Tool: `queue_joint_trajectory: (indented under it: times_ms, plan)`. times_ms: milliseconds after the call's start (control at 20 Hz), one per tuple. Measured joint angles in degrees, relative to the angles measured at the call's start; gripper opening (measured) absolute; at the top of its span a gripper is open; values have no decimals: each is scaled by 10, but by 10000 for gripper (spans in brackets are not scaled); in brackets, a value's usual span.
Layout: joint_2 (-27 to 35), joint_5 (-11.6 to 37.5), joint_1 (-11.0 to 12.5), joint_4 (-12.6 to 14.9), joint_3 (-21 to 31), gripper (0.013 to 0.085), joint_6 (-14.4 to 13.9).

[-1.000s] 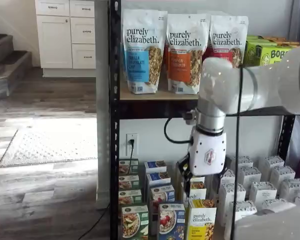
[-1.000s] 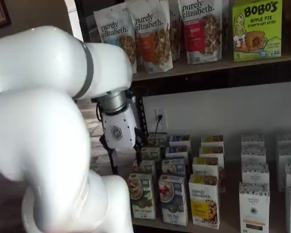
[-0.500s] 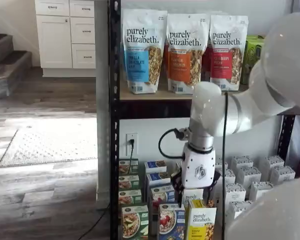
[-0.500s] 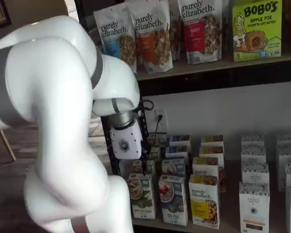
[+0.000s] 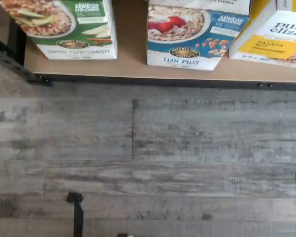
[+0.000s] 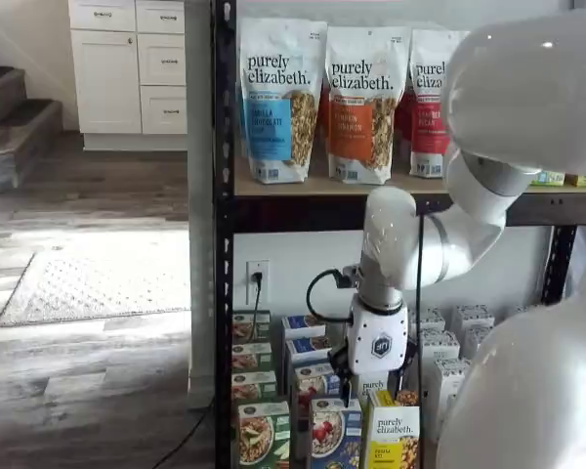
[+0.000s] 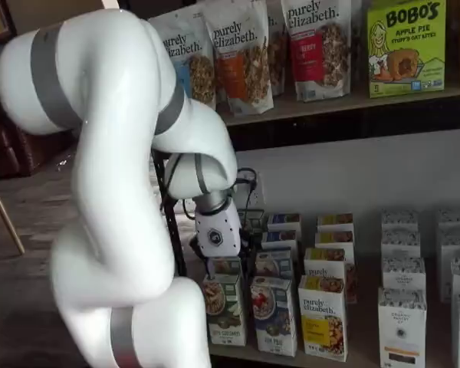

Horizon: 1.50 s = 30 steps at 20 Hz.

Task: Pick up the blue and white box that is on the bottom shelf, the second box from the left

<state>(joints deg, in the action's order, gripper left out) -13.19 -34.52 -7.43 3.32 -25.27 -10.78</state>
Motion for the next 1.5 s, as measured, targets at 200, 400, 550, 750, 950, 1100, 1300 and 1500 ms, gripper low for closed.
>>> queue_joint_trajectory:
  times_ms: [200, 400, 550, 750, 950, 1100, 1300, 1500]
  plan:
    - [60, 37, 8, 12, -24, 850, -2]
    - [120, 97, 14, -5, -41, 850, 18]
    - [172, 133, 14, -9, -61, 850, 22]
    - [230, 170, 10, 9, -88, 850, 1]
    - [285, 194, 6, 40, -123, 850, -33]
    - [324, 207, 5, 41, -150, 850, -35]
    - [373, 210, 15, 61, -193, 850, -45]
    - [400, 201, 24, 73, -222, 850, -48]
